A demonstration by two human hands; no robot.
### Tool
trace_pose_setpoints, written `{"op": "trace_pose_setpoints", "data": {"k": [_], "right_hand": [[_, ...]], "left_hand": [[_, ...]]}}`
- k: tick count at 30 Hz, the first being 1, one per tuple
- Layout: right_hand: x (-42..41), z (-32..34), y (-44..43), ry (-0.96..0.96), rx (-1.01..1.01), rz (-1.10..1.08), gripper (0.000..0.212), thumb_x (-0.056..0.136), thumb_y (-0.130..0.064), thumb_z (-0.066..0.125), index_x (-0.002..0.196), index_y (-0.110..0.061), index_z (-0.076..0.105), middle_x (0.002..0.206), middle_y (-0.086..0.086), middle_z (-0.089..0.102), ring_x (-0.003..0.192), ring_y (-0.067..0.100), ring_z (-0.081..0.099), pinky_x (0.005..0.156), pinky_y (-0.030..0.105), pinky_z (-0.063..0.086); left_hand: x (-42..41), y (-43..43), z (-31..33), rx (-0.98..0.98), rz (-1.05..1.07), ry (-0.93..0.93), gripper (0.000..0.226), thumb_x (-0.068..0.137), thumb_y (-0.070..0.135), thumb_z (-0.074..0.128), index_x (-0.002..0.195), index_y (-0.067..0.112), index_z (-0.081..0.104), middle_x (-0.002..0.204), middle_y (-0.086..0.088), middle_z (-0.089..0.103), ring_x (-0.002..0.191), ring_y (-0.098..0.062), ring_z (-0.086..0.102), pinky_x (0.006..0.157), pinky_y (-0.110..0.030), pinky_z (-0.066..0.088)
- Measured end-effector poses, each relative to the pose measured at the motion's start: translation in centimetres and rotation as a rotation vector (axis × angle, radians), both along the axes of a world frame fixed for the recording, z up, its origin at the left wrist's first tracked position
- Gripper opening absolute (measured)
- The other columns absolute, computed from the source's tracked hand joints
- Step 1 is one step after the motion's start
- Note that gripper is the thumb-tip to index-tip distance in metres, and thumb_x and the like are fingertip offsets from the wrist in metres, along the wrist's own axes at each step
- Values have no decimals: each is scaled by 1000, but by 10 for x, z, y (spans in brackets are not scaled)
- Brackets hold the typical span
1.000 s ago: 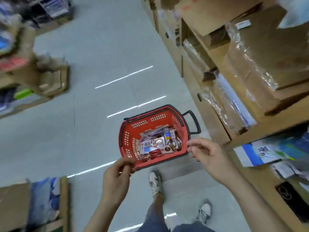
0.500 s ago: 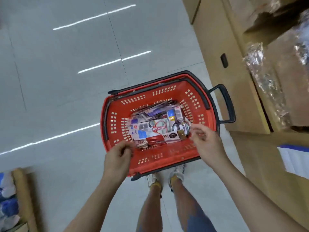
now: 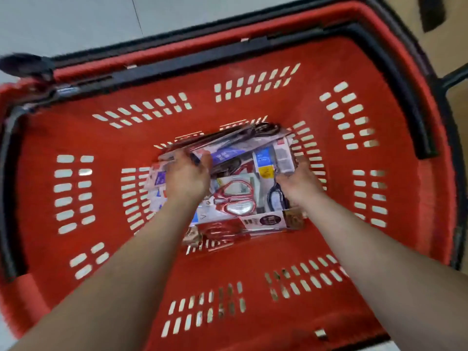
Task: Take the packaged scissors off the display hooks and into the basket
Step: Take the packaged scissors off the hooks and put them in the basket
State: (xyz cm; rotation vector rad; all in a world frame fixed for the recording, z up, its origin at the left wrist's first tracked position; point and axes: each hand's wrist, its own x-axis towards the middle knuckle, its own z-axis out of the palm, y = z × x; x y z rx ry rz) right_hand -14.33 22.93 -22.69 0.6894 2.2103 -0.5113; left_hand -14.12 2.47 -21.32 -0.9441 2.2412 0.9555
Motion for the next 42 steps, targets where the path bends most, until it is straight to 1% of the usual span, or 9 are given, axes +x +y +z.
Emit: {"op": "trace_pose_setpoints", "data": {"k": [5, 9, 12, 22, 25, 29, 33, 35, 42], "right_hand": [[-8, -17, -10, -87, 20, 36, 90, 67, -51, 85, 136, -16, 38, 121, 9, 64, 112, 34, 62, 92, 43, 53], [3, -19, -23, -68, -298, -425, 41, 71, -20, 88, 106, -17, 67, 109, 4, 72, 97, 24, 68, 90, 36, 56], [2, -8, -25, 83, -305, -536, 26, 79, -6, 75, 99, -20, 65, 96, 4, 72, 85, 26, 70, 81, 48, 60], [20, 84, -29, 269, -436, -471, 97, 86, 7, 66, 148, -50, 19, 80, -16, 68, 73, 3, 70, 76, 38, 60], [33, 92, -27, 243, -528, -532, 99, 85, 16, 61, 151, -45, 20, 90, -30, 57, 76, -20, 63, 71, 25, 56], [37, 99, -26, 264, -757, -898, 86, 85, 21, 49, 141, -43, 42, 127, -2, 62, 111, 15, 67, 89, 45, 57], [34, 96, -40, 224, -801, -1010, 39, 91, -13, 56, 126, -30, 63, 123, 3, 70, 111, 24, 68, 95, 47, 54], [38, 95, -49, 171, -735, -912, 62, 74, -46, 79, 129, -30, 58, 127, 1, 67, 114, 22, 66, 100, 50, 52], [39, 78, -28, 271, -503, -723, 80, 72, -6, 84, 130, -43, 43, 132, 0, 57, 105, 22, 66, 84, 47, 60]], "left_hand": [[-19, 9, -32, 48, 228, -90, 70, 81, 36, 79, 132, 10, 38, 124, -18, 63, 113, -37, 62, 96, -39, 49], [-33, 4, -35, 425, 752, -31, 66, 63, 11, 88, 119, 7, 54, 98, -22, 72, 66, -35, 74, 56, -50, 61], [-35, 2, -14, 592, 935, -5, 34, 78, -8, 70, 110, 0, 60, 83, -16, 71, 55, -27, 68, 39, -27, 53], [24, -9, 64, 789, 1231, 172, 62, 88, -15, 56, 142, 12, 42, 128, -18, 58, 90, -21, 69, 56, -22, 56], [29, -9, 72, 829, 1326, 121, 43, 87, -11, 56, 129, 1, 49, 103, -14, 64, 60, -12, 66, 46, -16, 48], [36, 10, 88, 662, 1088, 48, 15, 86, -7, 55, 86, 8, 58, 75, -8, 62, 47, -8, 59, 43, -15, 42], [54, 31, 98, 679, 917, 78, 45, 85, -10, 58, 118, 21, 60, 97, -5, 75, 79, -22, 72, 66, -32, 59], [62, 40, 98, 712, 814, 25, 57, 84, -10, 64, 130, 22, 56, 105, -7, 76, 94, -28, 73, 84, -43, 59], [62, 45, 94, 761, 290, -304, 52, 80, 41, 80, 122, 40, 50, 104, 2, 74, 88, -12, 72, 78, -29, 58]]}}
